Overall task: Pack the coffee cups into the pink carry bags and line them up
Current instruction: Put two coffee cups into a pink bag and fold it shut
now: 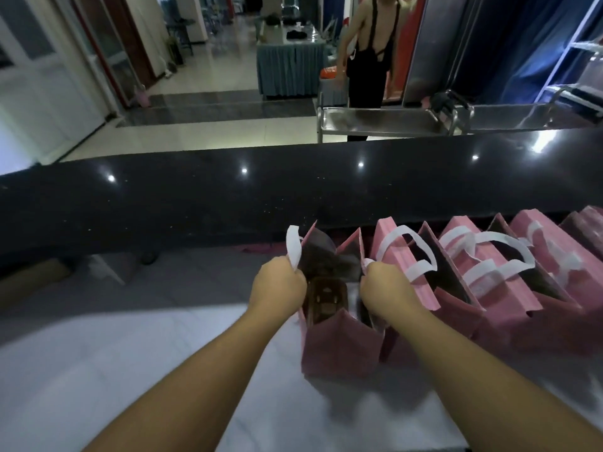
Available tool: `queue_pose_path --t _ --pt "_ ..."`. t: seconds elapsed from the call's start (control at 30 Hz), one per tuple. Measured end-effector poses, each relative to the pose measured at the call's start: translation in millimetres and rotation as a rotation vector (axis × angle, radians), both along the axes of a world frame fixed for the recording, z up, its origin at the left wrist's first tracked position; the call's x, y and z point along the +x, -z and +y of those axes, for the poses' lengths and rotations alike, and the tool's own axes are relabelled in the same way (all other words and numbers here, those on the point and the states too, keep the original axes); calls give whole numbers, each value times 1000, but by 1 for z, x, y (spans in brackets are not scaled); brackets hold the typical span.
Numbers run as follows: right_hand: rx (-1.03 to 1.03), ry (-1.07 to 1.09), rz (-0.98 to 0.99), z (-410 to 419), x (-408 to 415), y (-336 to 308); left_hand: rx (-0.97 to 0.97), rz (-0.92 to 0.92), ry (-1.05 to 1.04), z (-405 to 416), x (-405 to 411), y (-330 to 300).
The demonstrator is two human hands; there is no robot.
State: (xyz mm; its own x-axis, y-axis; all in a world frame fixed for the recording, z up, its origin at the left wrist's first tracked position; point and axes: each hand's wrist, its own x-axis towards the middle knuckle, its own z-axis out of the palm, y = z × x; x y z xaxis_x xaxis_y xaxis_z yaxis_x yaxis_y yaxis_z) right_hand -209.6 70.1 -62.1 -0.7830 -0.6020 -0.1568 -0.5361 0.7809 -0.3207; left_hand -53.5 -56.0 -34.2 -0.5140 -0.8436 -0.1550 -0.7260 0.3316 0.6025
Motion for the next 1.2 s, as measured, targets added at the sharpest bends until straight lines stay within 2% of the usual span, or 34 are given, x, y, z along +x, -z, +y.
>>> queue_pose_path --t 0.23,0.47,0.83,1.2 --pt "-66 -196 -24 -15 35 -6 85 124 -306 6 79 1" --pt "-92 -494 -57 -64 133 -19 73 174 -555 26 196 -12" --pt "-120 -934 -5 -98 361 -33 -12 237 -946 86 422 -21" --pt "-106 -1249 -37 -78 624 -34 -43 291 -1254 178 659 -12"
